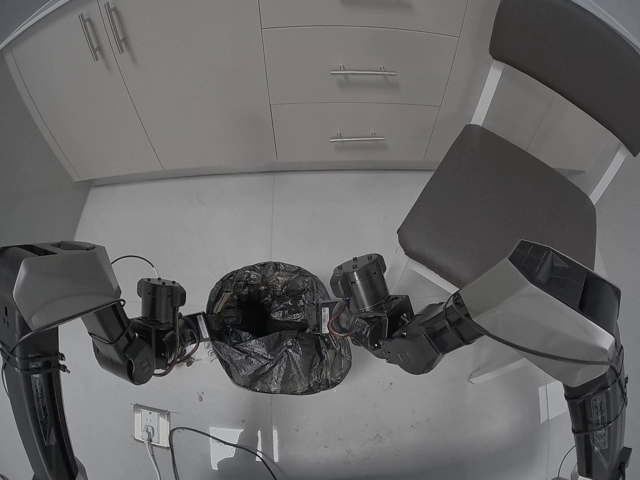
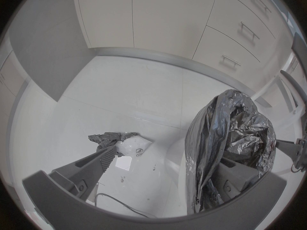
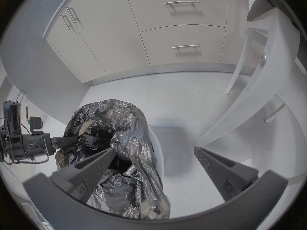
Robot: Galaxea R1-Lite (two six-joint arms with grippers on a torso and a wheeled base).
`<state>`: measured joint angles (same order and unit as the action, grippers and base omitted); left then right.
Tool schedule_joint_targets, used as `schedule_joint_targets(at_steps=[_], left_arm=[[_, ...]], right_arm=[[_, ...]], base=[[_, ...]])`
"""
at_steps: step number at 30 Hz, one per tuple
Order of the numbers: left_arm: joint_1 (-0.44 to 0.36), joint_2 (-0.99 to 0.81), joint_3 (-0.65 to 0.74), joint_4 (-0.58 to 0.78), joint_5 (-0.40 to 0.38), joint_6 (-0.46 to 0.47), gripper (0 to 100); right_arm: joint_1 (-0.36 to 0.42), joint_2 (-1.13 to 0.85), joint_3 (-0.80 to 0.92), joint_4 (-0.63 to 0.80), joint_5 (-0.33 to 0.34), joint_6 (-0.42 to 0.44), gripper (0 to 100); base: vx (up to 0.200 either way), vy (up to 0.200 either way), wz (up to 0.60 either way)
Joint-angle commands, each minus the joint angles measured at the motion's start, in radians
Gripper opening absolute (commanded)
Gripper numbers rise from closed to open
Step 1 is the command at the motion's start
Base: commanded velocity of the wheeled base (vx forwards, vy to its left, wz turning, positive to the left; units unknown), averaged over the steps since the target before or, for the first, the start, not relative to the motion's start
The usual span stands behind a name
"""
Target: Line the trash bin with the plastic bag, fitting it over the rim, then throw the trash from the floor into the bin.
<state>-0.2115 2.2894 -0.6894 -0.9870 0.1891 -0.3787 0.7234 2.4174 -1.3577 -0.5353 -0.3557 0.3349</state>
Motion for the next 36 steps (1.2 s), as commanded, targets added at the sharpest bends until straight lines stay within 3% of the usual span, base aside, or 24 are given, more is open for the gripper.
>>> schedule_joint_targets(at_steps=[1,5,23,36], left_arm=[[-0.002,0.005,-0.004,-0.010,0.073,0.004,100],[-0.003,0.013,-0.004,-0.010,0.113,0.004,100],[0.017,0.076,-0.004,0.005,0.128,0.012,100],[0.030,0.160,-0.148,0.007,0.125,0.021,100]], right_arm=[[0.002,0.011,-0.001,0.000,-0.014,0.000,100],[0.004,0.026,-0.012,-0.005,-0.034,0.000,100],[0.013,0.031,-0.001,-0.006,-0.034,-0.005,100],[0.002,0.019,-0.054,0.001,-0.031,-0.037,100]], base=[[0.000,0.000,0.00],[0.000,0.000,0.00],[0.000,0.000,0.00],[0.000,0.000,0.00]])
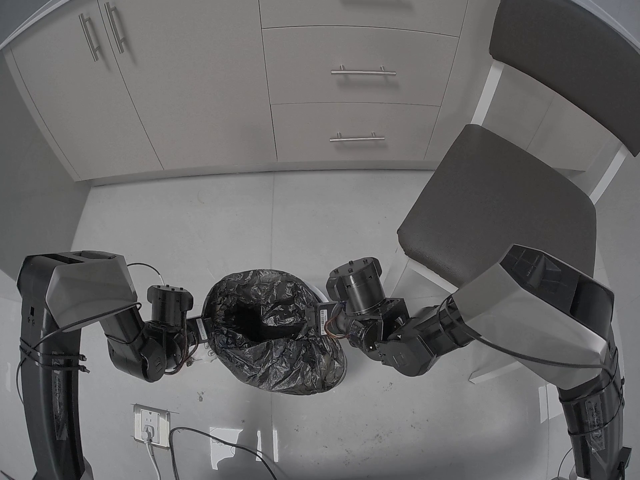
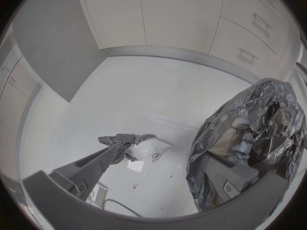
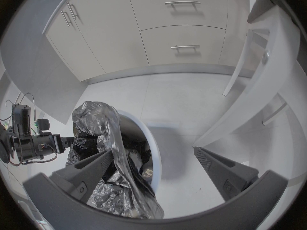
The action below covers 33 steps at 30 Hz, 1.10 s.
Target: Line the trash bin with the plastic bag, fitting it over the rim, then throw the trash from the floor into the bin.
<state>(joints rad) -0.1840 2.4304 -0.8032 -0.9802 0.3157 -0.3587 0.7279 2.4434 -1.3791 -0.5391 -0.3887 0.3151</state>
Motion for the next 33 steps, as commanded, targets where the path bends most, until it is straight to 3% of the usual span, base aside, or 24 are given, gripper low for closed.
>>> schedule_joint_targets(at_steps=[1,8,17,25,33], left_arm=[[0.003,0.018,-0.034,0.000,-0.001,0.001,100],[0.000,0.010,-0.027,-0.015,-0.003,-0.008,100],[-0.003,-0.034,-0.025,-0.011,-0.003,-0.008,100],[-0.002,-0.040,-0.031,-0.011,-0.003,-0.006,100],[-0.006,-0.036,-0.031,-0.012,-0.004,-0.009,100]], right_arm=[[-0.002,-0.001,-0.044,0.008,0.002,-0.025,100],[-0.002,0.069,-0.161,0.021,0.002,-0.074,100],[-0.002,0.074,-0.224,0.099,0.008,-0.073,100],[0.039,0.034,-0.219,0.125,0.011,-0.067,100],[0.031,0.078,-0.241,0.127,0.011,-0.067,100]], base=[[0.000,0.000,0.00],[0.000,0.000,0.00],[0.000,0.000,0.00],[0.000,0.000,0.00],[0.000,0.000,0.00]])
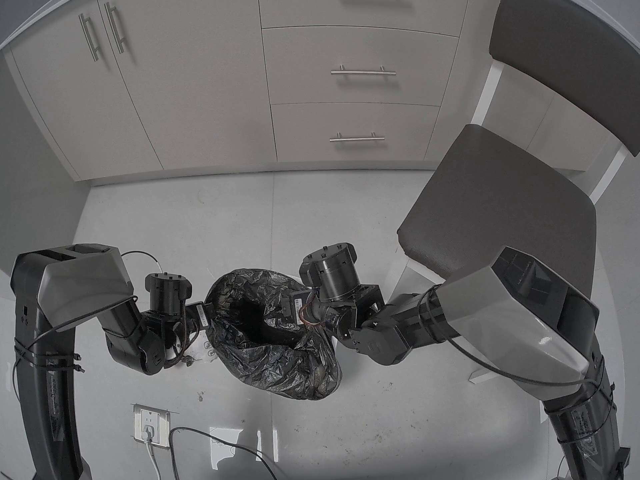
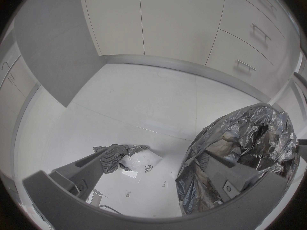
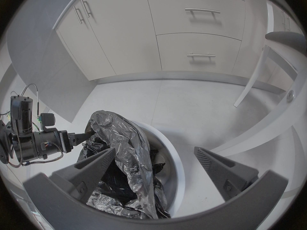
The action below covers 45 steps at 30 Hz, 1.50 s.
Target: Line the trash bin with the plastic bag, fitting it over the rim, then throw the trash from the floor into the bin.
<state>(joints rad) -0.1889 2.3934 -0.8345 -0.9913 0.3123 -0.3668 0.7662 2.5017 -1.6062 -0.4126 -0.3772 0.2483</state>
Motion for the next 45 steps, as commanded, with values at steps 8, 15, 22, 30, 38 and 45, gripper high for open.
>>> schedule_joint_targets(at_steps=[8,15,22,30,38,45], left_arm=[[-0.003,-0.002,-0.002,-0.001,-0.001,-0.001,100],[-0.001,-0.016,-0.002,-0.001,-0.001,-0.004,100],[-0.003,-0.017,-0.003,-0.001,-0.002,-0.004,100],[0.003,-0.017,-0.002,-0.001,-0.002,-0.011,100],[0.002,-0.016,-0.005,-0.001,-0.004,-0.011,100],[0.002,-0.016,-0.008,-0.003,-0.004,-0.011,100]], right_arm=[[-0.048,0.065,-0.138,0.078,-0.002,-0.004,100],[-0.051,0.086,-0.189,0.110,-0.002,-0.004,100],[-0.013,0.071,-0.146,0.107,-0.002,0.008,100],[0.004,0.089,-0.130,0.106,-0.002,0.009,100],[-0.033,0.121,-0.175,0.110,-0.003,0.005,100],[-0.061,0.120,-0.204,0.112,-0.012,0.003,100]], base=[[0.000,0.000,0.00],[0.000,0.000,0.00],[0.000,0.000,0.00],[0.000,0.000,0.00],[0.000,0.000,0.00],[0.000,0.000,0.00]])
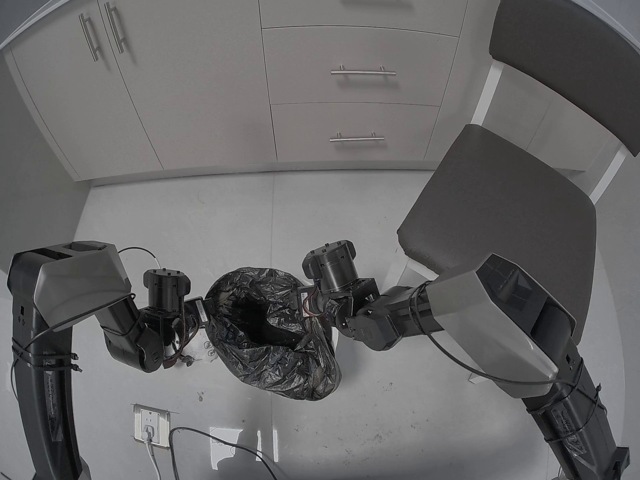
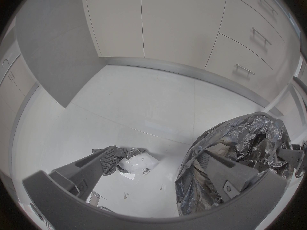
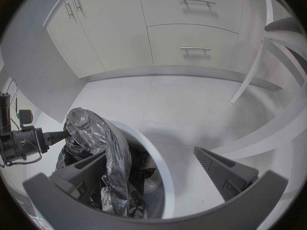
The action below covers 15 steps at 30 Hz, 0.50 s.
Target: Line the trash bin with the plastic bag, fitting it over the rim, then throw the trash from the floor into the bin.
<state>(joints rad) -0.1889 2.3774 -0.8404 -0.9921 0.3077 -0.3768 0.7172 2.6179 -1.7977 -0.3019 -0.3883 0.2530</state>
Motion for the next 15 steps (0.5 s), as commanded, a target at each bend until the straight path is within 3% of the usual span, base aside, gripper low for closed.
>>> schedule_joint_targets(at_steps=[1,15], left_arm=[[0.002,0.000,-0.002,-0.003,0.001,-0.001,100],[0.000,0.003,-0.003,-0.003,-0.002,-0.002,100]], right_arm=[[-0.016,0.004,-0.016,0.000,-0.001,-0.001,100],[-0.045,0.056,-0.077,0.021,-0.014,0.003,100]], base=[[0.000,0.000,0.00],[0.000,0.000,0.00]])
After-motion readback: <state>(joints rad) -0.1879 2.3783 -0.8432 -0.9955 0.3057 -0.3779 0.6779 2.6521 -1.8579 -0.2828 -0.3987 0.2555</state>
